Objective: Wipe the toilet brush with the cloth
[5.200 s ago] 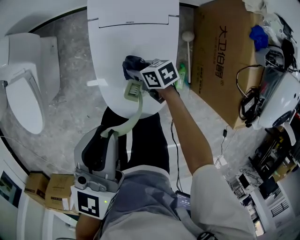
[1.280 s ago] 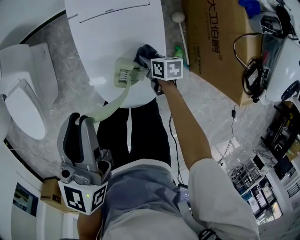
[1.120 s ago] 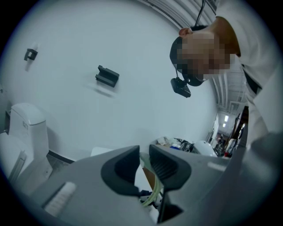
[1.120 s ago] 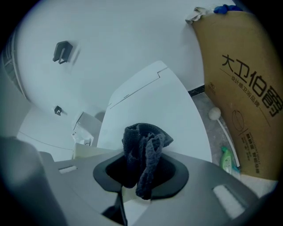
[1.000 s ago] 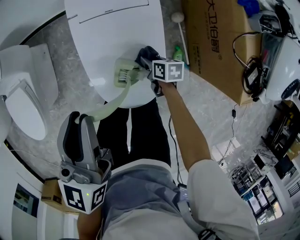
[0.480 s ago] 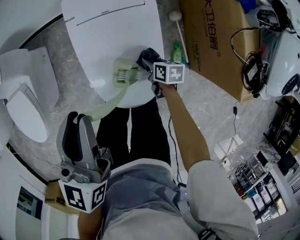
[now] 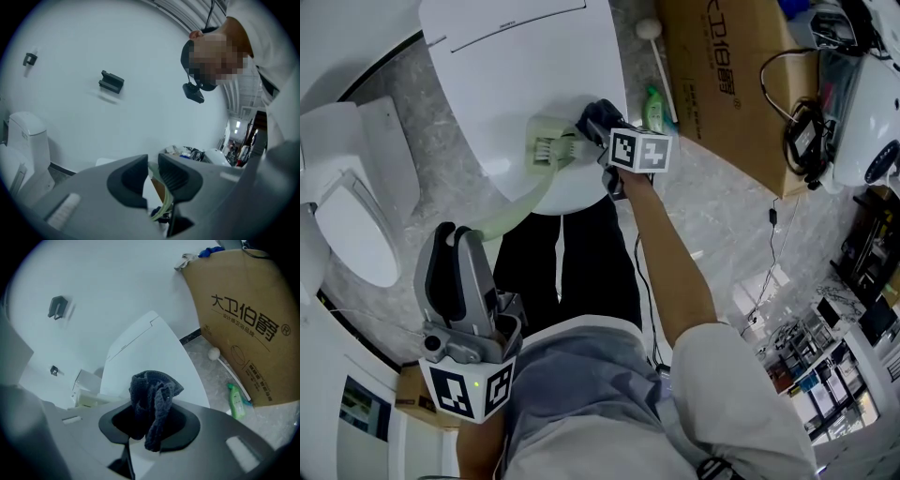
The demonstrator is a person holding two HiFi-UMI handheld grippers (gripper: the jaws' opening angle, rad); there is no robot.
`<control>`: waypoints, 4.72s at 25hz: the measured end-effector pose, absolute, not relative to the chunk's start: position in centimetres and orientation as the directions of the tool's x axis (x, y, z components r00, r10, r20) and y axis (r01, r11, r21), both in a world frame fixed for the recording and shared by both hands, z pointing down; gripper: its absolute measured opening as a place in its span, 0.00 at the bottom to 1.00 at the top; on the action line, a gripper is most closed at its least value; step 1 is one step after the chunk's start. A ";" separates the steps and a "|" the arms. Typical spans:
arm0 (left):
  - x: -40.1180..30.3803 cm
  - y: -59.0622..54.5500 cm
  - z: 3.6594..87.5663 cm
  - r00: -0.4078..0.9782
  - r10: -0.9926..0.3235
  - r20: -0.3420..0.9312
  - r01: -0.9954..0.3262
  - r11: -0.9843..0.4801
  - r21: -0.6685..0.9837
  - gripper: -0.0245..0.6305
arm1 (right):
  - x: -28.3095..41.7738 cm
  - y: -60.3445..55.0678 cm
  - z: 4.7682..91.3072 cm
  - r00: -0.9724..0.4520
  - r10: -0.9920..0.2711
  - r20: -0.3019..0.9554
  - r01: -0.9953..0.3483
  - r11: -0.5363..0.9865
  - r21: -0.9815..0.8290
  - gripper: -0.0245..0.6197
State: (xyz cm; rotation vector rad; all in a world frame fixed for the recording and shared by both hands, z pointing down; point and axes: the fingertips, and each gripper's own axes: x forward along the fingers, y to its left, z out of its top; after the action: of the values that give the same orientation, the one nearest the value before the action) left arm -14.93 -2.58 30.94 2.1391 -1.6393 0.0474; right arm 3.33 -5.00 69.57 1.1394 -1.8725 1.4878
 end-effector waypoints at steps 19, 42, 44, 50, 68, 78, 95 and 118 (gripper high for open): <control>-15.0 -2.7 30.9 0.315 -0.907 0.279 -0.923 -0.223 0.314 0.04 | 3.8 -1.2 69.8 -0.491 -0.350 0.798 -0.835 -0.072 -0.545 0.21; -14.6 -3.0 30.8 0.359 -0.894 0.269 -0.904 -0.262 0.337 0.04 | 3.4 2.6 69.8 -0.465 -0.371 0.804 -0.811 -0.186 -0.555 0.21; -14.6 -3.1 30.8 0.363 -0.893 0.267 -0.902 -0.264 0.342 0.04 | 3.0 3.0 69.8 -0.465 -0.367 0.806 -0.811 -0.190 -0.554 0.21; -14.3 -3.6 30.7 0.385 -0.879 0.282 -0.882 -0.261 0.392 0.04 | 2.1 4.1 69.7 -0.429 -0.392 0.814 -0.789 -0.277 -0.549 0.21; -14.0 -4.4 30.6 0.422 -0.866 0.268 -0.873 -0.307 0.380 0.04 | 0.0 7.2 70.1 -0.296 -0.569 0.767 -0.383 -0.665 -0.641 0.20; -14.1 -4.1 30.5 0.433 -0.863 0.260 -0.871 -0.325 0.369 0.04 | -2.0 7.9 70.0 -0.277 -0.605 0.747 -0.266 -0.698 -0.664 0.20; -14.0 -4.4 30.6 0.434 -0.863 0.259 -0.873 -0.331 0.359 0.04 | -7.2 7.4 68.5 -0.394 -0.646 0.654 -0.112 -0.672 -0.732 0.19; -14.1 -4.3 30.3 0.435 -0.863 0.258 -0.874 -0.336 0.350 0.04 | -11.1 6.9 62.4 -0.637 -0.576 0.513 -0.289 -0.439 -0.851 0.19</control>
State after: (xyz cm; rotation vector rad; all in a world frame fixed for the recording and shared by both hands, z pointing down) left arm -14.12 -4.34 30.32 2.2573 -1.4674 0.0363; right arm -11.13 6.95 62.41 1.3905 -1.7455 2.4795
